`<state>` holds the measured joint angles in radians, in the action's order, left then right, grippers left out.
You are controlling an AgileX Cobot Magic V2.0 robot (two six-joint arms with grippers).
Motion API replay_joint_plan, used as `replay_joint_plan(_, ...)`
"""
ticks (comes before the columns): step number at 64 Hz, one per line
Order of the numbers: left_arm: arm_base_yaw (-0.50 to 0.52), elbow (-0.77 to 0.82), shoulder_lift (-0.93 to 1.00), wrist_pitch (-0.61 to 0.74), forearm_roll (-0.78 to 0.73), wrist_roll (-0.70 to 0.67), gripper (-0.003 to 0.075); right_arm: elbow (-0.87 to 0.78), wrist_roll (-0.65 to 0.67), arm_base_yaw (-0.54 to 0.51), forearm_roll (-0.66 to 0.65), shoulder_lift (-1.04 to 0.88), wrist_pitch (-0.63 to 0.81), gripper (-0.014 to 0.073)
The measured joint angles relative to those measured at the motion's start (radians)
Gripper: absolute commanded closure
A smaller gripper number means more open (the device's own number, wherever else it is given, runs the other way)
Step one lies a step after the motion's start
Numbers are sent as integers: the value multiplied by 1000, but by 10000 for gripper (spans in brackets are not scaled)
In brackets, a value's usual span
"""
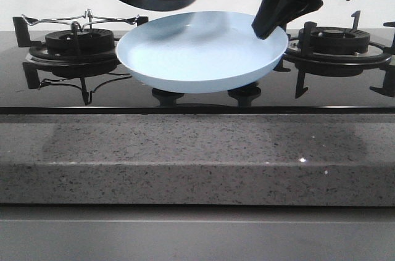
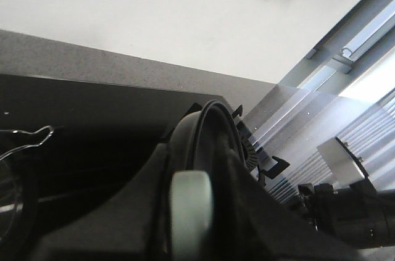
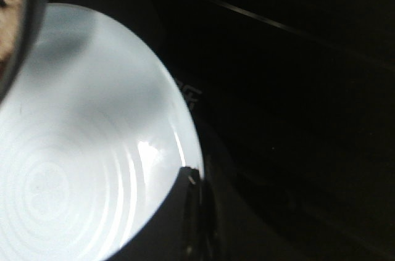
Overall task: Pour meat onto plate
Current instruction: 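Lift the black frying pan by its handle with the left gripper, then tilt the pan over the held plate with the left gripper, pouring meat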
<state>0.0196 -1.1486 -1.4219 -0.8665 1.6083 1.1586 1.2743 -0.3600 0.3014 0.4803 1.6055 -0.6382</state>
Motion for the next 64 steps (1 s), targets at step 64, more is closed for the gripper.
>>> replay_joint_plan(64,-323,2,155,144,16,977,741,0,0,0,0,0,0,661)
